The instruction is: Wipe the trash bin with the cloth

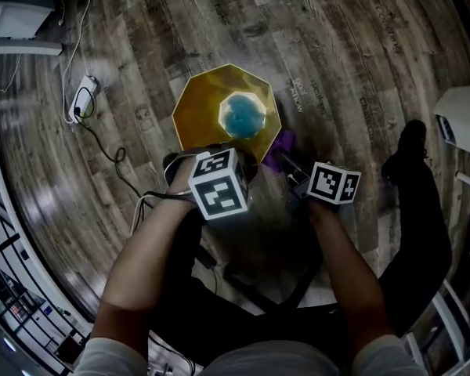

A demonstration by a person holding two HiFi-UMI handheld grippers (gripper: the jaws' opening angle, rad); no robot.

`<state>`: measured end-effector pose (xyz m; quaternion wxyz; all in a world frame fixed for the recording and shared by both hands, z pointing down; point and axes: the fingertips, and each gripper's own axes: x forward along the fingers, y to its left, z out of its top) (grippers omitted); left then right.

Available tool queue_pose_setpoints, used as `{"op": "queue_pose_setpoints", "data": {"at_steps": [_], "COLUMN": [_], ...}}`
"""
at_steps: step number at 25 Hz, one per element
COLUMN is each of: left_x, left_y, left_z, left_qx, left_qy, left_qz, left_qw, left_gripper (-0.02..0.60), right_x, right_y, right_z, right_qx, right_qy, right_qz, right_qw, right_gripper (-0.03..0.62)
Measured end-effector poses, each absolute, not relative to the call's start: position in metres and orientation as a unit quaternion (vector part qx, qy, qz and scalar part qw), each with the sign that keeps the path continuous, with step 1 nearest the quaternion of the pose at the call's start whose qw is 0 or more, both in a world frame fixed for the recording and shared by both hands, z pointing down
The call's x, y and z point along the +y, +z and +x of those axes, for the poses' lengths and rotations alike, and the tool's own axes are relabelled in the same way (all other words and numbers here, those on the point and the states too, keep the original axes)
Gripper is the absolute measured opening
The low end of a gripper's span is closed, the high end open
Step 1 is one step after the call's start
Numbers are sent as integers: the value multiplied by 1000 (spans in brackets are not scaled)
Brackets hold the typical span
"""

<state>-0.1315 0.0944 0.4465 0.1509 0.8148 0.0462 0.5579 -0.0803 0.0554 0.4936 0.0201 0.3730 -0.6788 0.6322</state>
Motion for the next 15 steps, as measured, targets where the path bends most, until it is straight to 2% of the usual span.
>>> {"op": "queue_pose_setpoints", "data": {"at_steps": [15], "left_x": [90], "left_y": [443], "left_z": [-125], "left_qx": [23], "left_qy": [521], "left_qz": [836], "left_qw": [170], "left_gripper": [43], "right_x": [41], "right_y": [556], "right_z": [-80], "right_qx": [-662], "right_qy": [646], "right_qz": [377], "right_qw": [53], "right_gripper": [161]}}
